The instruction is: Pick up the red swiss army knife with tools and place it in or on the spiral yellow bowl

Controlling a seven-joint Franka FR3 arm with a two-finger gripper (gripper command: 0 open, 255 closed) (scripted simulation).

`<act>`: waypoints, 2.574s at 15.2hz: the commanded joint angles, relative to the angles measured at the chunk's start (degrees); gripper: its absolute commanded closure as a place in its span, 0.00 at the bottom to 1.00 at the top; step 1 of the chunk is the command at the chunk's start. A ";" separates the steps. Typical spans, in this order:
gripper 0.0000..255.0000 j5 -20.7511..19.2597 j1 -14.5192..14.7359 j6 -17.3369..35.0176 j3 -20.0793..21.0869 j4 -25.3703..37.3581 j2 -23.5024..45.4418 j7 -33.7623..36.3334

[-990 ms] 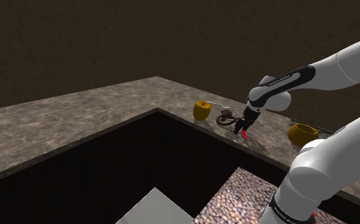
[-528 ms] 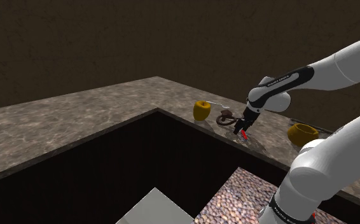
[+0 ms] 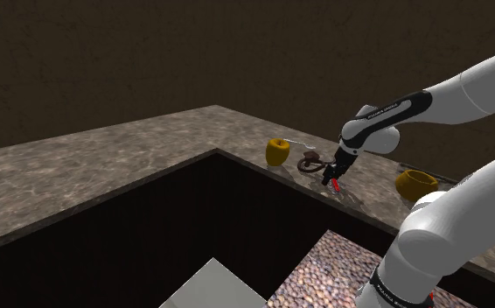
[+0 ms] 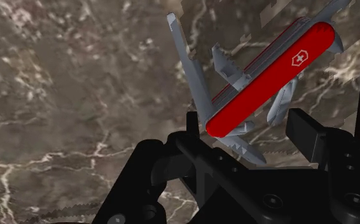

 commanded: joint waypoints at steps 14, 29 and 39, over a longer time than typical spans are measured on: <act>1.00 -2.62 -3.03 -11.60 4.73 4.37 -7.44 3.94; 1.00 -2.57 -3.88 -24.66 8.80 12.35 -12.69 6.48; 1.00 -4.58 -6.49 -31.38 6.02 16.46 -15.43 2.05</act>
